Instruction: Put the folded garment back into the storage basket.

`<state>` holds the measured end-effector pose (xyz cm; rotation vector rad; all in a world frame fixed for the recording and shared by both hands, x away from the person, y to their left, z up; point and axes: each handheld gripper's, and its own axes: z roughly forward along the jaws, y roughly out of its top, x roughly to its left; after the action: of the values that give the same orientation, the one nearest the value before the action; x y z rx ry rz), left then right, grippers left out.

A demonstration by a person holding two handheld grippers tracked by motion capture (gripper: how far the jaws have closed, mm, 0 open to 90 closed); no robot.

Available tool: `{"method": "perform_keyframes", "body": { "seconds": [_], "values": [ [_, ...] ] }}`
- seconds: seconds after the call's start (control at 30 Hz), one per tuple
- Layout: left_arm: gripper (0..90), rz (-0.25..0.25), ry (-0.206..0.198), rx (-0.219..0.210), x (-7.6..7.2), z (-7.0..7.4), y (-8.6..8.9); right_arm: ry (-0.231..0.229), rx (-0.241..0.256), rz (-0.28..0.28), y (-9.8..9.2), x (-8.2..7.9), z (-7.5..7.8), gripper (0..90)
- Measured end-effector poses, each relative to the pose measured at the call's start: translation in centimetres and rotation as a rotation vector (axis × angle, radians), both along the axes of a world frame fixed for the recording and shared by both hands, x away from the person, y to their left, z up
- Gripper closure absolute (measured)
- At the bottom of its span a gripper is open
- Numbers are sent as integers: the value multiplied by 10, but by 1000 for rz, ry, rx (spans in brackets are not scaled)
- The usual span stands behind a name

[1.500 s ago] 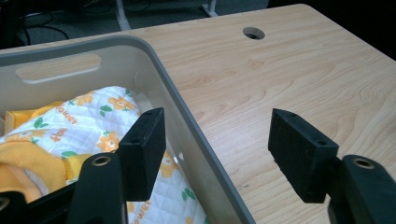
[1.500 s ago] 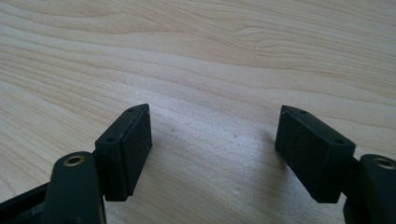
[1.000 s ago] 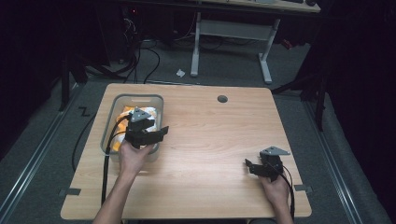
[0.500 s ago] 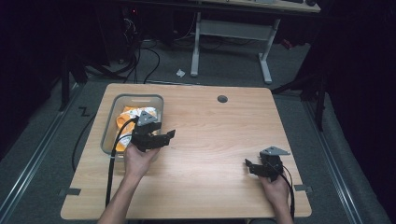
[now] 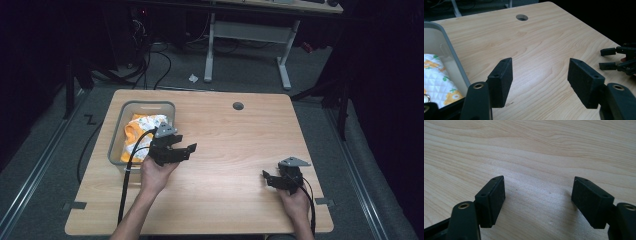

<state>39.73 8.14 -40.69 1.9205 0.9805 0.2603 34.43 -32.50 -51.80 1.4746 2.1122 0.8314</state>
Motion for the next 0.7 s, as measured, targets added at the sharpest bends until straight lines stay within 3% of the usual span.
{"method": "perform_keyframes", "body": {
  "seconds": [0.7],
  "values": [
    [370,-47,31,-2,-4,-10,-17,0,0,0,0,0,0,274]
  ]
}}
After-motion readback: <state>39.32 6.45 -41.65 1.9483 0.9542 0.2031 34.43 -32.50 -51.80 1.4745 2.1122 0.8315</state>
